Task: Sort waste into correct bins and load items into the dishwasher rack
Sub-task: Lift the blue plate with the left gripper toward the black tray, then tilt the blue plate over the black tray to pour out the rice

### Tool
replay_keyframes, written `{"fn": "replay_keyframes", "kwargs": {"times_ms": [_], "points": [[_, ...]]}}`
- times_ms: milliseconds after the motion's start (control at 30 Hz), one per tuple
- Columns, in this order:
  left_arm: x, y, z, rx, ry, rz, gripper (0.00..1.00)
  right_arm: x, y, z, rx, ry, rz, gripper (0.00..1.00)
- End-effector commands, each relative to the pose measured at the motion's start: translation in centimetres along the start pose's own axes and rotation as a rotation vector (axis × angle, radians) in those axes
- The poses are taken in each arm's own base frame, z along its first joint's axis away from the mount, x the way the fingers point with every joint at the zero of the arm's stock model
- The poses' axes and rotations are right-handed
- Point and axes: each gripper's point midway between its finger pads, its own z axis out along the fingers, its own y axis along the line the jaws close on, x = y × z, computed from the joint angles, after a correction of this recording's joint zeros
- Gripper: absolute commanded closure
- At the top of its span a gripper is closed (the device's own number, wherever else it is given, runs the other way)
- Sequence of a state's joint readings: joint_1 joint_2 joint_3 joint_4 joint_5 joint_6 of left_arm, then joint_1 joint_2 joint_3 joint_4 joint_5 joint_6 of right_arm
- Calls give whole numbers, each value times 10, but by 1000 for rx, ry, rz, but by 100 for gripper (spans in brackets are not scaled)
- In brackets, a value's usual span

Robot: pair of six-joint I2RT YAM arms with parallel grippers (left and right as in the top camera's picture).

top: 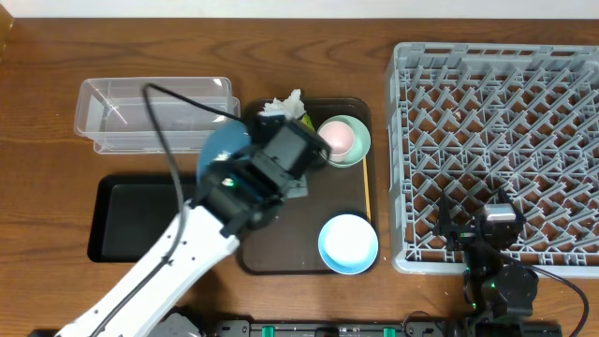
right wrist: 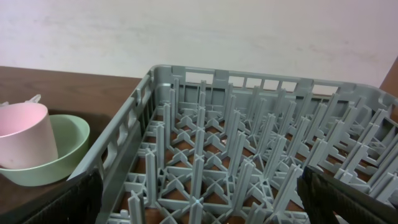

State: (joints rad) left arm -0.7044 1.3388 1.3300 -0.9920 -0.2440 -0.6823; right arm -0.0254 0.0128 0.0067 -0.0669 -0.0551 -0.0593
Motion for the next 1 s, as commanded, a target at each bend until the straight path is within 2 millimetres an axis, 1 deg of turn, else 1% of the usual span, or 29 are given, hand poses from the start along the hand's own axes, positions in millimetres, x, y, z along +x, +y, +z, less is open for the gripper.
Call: {"fn": "replay_keyframes", "kwargs": {"times_ms": [0,100,233,400,533,733,833,967], "points": [[-8,23,-2,-11,18,-21,94,1,2,0,-8,4,-10,1],[-11,42,2,-15,64,-92,94,1,2,0,-8,4,-10,1],[-13,50,5,72,136,-140,94,1,2,0,-8,4,-10,1],[-20,59,-3,196,172,-196,94,1,2,0,-8,4,-10,1],[-29,74,-9,258,169,-247,94,1,2,0,-8,4,-10,1],[-28,101,-13,321,208,-337,94,1,2,0,-8,4,-10,1],[-26,113,-9,347,220,-404,94,1,2,0,-8,4,-10,1],[-25,122,-4,444,213,-447,94,1,2,0,-8,4,-10,1]]}}
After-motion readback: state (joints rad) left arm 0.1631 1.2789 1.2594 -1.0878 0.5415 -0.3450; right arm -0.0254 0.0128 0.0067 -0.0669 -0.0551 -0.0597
